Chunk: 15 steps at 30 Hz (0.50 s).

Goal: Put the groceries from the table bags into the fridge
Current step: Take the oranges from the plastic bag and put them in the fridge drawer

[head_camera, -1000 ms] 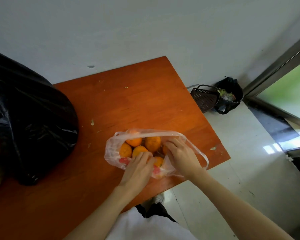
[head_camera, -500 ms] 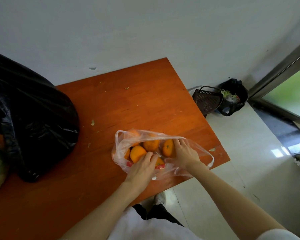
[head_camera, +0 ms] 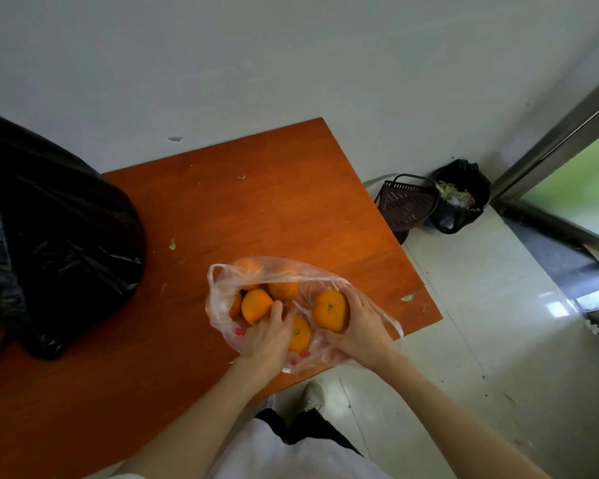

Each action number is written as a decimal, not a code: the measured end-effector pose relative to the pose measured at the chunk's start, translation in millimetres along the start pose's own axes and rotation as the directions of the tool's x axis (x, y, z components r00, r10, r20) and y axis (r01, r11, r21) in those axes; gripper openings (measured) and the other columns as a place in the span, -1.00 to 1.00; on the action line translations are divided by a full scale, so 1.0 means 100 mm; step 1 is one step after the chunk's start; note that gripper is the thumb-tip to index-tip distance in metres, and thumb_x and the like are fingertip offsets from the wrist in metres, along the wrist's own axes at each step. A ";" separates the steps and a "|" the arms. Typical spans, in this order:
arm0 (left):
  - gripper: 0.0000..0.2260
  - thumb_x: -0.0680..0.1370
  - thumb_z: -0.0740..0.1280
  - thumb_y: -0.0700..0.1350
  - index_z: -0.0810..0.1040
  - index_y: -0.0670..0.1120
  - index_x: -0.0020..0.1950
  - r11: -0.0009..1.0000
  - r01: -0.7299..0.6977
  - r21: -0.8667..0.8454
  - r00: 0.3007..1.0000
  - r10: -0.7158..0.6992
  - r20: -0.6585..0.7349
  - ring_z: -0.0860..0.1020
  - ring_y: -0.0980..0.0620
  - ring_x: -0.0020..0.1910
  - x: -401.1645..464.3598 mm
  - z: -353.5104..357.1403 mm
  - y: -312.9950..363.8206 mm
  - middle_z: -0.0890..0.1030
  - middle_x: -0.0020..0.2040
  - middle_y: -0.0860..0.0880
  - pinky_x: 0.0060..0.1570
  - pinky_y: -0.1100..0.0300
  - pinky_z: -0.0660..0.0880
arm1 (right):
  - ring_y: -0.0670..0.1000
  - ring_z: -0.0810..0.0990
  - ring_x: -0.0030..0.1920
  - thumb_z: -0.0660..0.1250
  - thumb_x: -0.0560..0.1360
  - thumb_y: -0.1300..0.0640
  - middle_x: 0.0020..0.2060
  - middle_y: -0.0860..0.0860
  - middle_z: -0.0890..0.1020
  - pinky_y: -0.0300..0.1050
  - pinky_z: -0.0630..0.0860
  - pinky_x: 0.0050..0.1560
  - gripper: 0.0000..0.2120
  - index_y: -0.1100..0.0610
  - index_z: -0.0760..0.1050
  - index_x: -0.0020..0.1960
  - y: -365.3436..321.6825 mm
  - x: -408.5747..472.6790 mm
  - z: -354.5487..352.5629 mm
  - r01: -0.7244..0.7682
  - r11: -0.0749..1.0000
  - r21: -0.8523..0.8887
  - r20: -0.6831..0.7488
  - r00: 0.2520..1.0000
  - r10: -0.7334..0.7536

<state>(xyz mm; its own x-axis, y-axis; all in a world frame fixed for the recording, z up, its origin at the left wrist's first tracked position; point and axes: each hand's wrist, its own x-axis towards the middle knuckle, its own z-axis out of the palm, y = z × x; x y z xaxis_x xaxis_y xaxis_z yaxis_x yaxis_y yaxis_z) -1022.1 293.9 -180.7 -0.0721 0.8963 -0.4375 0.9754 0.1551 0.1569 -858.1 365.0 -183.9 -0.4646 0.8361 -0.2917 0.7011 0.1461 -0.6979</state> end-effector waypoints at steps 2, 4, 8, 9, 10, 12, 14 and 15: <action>-0.32 0.45 0.41 0.04 0.11 -0.03 0.44 1.000 0.009 0.022 1.000 -0.009 0.002 0.48 -0.12 0.11 0.00 0.02 0.05 0.25 0.28 -0.12 -0.18 0.11 0.42 | -0.02 0.33 0.38 0.48 0.26 -0.16 0.39 -0.02 0.34 -0.05 0.34 0.35 -0.09 0.01 0.11 0.47 0.01 -0.08 -0.04 0.020 0.999 0.049 -0.005 1.000 -0.019; -0.31 0.45 0.41 0.02 0.10 -0.06 0.44 1.000 0.012 -0.020 0.999 -0.011 0.034 0.45 -0.12 0.17 -0.03 0.06 0.06 0.27 0.30 -0.11 -0.10 0.08 0.46 | -0.06 0.36 0.35 0.45 0.22 -0.24 0.36 -0.05 0.38 -0.05 0.37 0.33 -0.08 -0.01 0.15 0.46 0.00 -0.16 -0.08 0.040 0.994 0.098 -0.022 0.999 -0.038; -0.35 0.43 0.42 0.07 0.19 -0.05 0.40 0.989 -0.030 -0.144 0.997 0.019 -0.072 0.42 -0.05 0.24 -0.15 0.00 0.03 0.33 0.31 -0.05 -0.01 0.15 0.45 | -0.10 0.37 0.25 0.50 0.26 -0.16 0.29 -0.08 0.40 -0.19 0.32 0.23 -0.15 -0.03 0.19 0.43 -0.04 -0.31 -0.17 0.026 0.995 0.093 -0.094 0.995 -0.017; -0.35 0.42 0.42 0.09 0.20 -0.05 0.40 0.980 -0.069 -0.189 0.991 0.046 -0.123 0.40 -0.02 0.26 -0.20 -0.06 0.03 0.33 0.32 -0.04 0.03 0.20 0.43 | -0.13 0.36 0.20 0.51 0.28 -0.13 0.24 -0.11 0.39 -0.21 0.31 0.19 -0.20 -0.06 0.19 0.40 -0.05 -0.36 -0.19 0.022 0.995 0.100 -0.116 0.993 -0.010; -0.34 0.42 0.42 0.10 0.20 -0.04 0.40 0.965 -0.107 -0.240 0.984 0.068 -0.167 0.37 0.00 0.29 -0.24 -0.14 0.02 0.32 0.34 -0.02 0.08 0.23 0.40 | -0.15 0.35 0.17 0.51 0.28 -0.11 0.20 -0.14 0.37 -0.24 0.32 0.16 -0.22 -0.11 0.18 0.37 -0.07 -0.42 -0.21 0.021 0.992 0.123 -0.140 0.990 -0.003; -0.30 0.40 0.41 0.15 0.18 -0.02 0.42 0.919 -0.163 -0.359 0.969 0.080 -0.235 0.32 0.02 0.33 -0.31 -0.31 0.02 0.30 0.37 0.01 0.17 0.21 0.38 | -0.16 0.38 0.13 0.51 0.28 -0.11 0.16 -0.16 0.35 -0.35 0.37 0.03 -0.25 -0.18 0.16 0.33 -0.13 -0.58 -0.25 0.004 0.984 0.178 -0.200 0.979 0.032; -0.23 0.34 0.40 0.27 0.21 -0.02 0.41 0.859 -0.216 -0.464 0.955 0.088 -0.282 0.34 0.02 0.33 -0.37 -0.47 0.05 0.34 0.36 0.01 0.22 0.16 0.38 | -0.14 0.42 0.12 0.51 0.29 -0.11 0.16 -0.15 0.35 -0.34 0.43 -0.01 -0.28 -0.16 0.18 0.31 -0.17 -0.74 -0.25 -0.017 0.974 0.227 -0.297 0.951 0.086; -0.20 0.29 0.35 0.34 0.24 -0.02 0.40 0.846 -0.259 -0.466 0.944 0.119 -0.309 0.36 0.02 0.31 -0.38 -0.52 0.07 0.37 0.34 0.00 0.22 0.16 0.38 | -0.13 0.43 0.12 0.51 0.29 -0.11 0.15 -0.14 0.36 -0.30 0.46 0.01 -0.29 -0.13 0.21 0.32 -0.19 -0.82 -0.25 -0.022 0.969 0.245 -0.356 0.928 0.112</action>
<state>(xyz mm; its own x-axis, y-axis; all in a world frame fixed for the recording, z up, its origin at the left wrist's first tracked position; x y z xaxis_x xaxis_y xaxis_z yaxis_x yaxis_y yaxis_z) -1022.9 282.3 -116.8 -0.0165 0.9926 -0.1206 0.7469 0.0924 0.6585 -819.3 307.0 -130.5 -0.1600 0.9803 -0.1154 0.5572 -0.0068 -0.8303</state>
